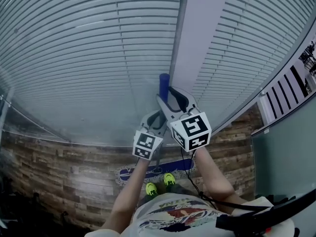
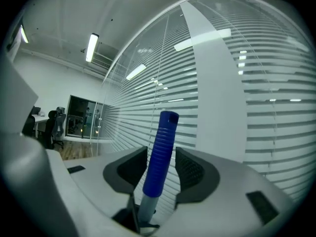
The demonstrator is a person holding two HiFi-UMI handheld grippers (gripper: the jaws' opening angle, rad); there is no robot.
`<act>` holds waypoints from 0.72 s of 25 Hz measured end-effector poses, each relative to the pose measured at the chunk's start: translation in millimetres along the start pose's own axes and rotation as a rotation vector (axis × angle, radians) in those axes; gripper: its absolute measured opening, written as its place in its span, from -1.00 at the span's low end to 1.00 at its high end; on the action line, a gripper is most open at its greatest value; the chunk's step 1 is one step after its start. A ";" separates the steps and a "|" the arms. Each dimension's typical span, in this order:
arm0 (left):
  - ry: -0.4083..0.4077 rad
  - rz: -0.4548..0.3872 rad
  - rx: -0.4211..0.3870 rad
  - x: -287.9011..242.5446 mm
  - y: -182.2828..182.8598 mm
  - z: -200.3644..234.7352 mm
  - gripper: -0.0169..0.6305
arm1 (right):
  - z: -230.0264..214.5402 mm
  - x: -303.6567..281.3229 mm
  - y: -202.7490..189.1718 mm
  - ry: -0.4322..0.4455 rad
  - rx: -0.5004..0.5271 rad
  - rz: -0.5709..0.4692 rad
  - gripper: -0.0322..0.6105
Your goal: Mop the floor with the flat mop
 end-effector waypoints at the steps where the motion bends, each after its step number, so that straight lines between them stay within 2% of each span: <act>1: -0.007 -0.008 0.008 3.5 5.7 -0.4 -0.51 | 1.4 1.6 9.7 -0.008 0.012 -0.001 -0.42; 4: -0.026 -0.026 0.027 13.2 18.7 -6.3 -0.53 | 6.2 9.5 30.4 -0.020 0.038 0.008 -0.42; 9: -0.049 -0.064 0.011 38.8 21.4 -25.5 -0.55 | 31.3 36.7 40.3 -0.022 0.073 -0.001 -0.42; 12: -0.043 -0.063 0.003 64.0 24.1 -53.9 -0.55 | 50.9 68.5 46.3 -0.004 0.093 -0.008 -0.42; 18: -0.004 -0.024 -0.052 108.2 29.7 -119.6 -0.55 | 80.4 139.6 49.7 0.085 0.087 -0.046 -0.42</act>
Point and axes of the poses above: the fingertips, and each gripper's own axes: x backward along the fingers, z to its left, y out of its top, the point moved 8 cm from there along x, backward along the fingers, and after that the axes turned 4 degrees about y, right-handed, at the moved point
